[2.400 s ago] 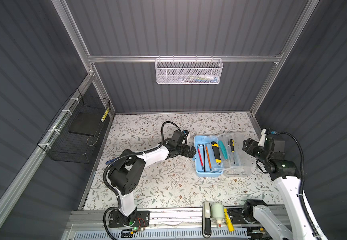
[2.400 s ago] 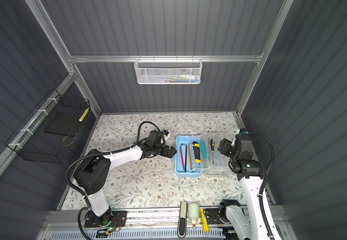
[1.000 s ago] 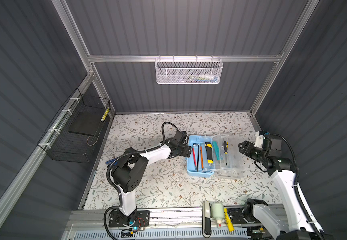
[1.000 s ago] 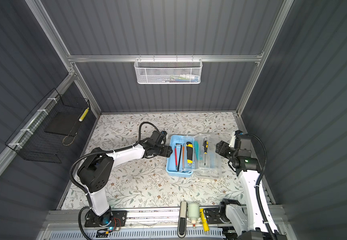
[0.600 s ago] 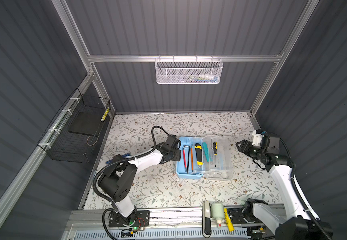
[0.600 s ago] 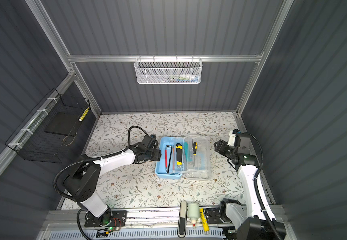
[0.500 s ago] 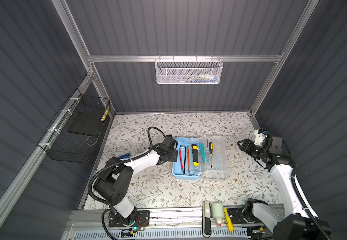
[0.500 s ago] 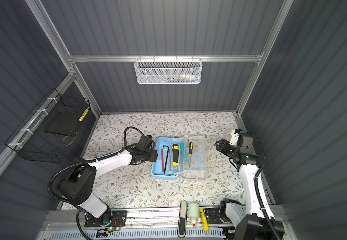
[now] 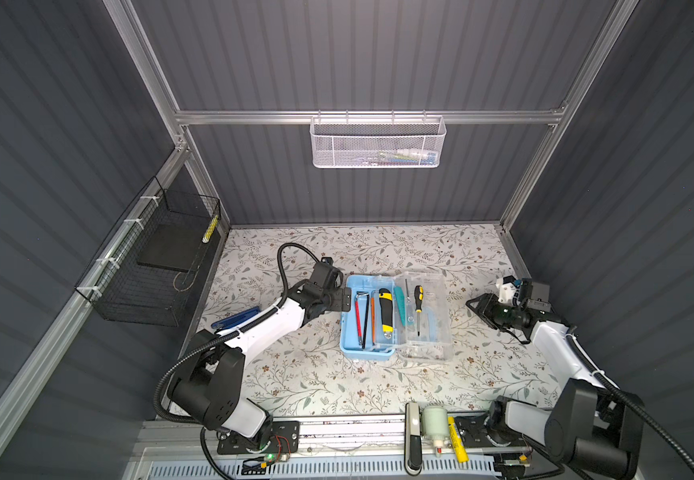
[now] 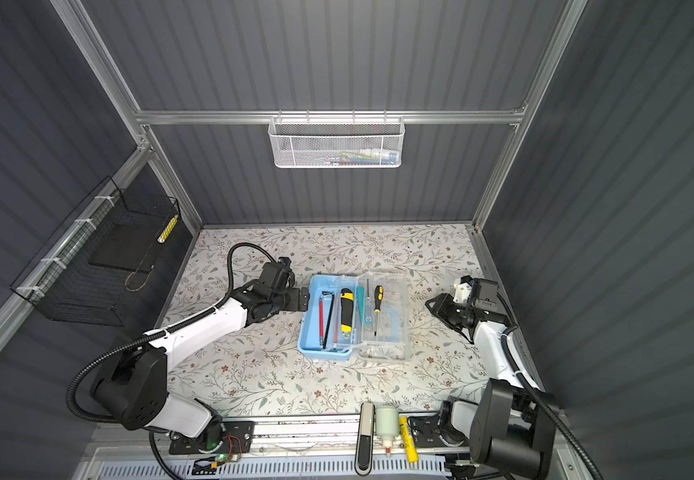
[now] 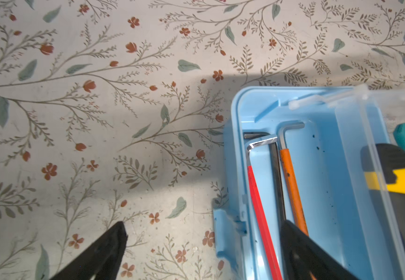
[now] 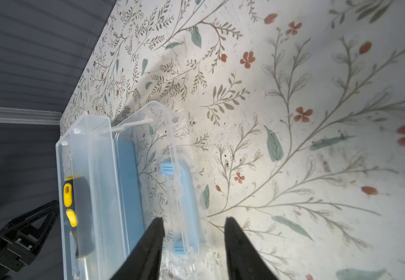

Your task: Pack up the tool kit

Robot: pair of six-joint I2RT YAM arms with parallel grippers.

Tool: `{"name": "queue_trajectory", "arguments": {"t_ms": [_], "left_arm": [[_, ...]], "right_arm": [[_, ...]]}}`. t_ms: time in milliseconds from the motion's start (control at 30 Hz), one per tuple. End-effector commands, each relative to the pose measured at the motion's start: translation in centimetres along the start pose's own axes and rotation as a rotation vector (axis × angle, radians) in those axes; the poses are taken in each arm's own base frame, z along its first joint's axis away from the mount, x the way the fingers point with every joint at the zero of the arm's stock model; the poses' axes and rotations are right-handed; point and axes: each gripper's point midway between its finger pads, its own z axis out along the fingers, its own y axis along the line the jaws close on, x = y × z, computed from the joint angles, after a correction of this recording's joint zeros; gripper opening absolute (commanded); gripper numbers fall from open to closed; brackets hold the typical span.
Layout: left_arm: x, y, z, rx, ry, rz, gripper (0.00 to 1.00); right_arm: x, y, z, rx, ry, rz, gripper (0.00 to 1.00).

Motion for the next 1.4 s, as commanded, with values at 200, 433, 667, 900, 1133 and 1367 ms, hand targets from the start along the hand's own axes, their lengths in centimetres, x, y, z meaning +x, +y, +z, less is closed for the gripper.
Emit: {"name": "queue_trajectory", "arguments": {"t_ms": [200,433,667,900,1133,1367], "left_arm": [[0.9,4.2,1.8,-0.089,0.024,0.029,0.19],[3.1,0.5,4.4,0.135,0.072,0.011,0.00],[4.0,-0.8,4.1,0.232,0.048,0.016,0.00],[4.4,-2.2,3.8,0.322,0.043,0.016,0.00],[3.9,-3.2,2.9,0.382,0.028,0.029,0.00],[4.3,-5.2,2.5,0.472,0.052,0.060,0.00]], "right_arm": [[1.4,-1.4,2.5,-0.025,0.032,0.074,0.28],[3.1,-1.5,5.6,-0.036,0.116,0.086,0.17],[3.8,-1.3,7.1,-0.066,0.144,0.086,0.13],[4.8,0.2,8.2,-0.150,0.191,0.078,0.09],[5.0,1.3,8.2,-0.210,0.206,0.076,0.07],[4.7,3.1,7.5,-0.289,0.218,0.069,0.06]]}}
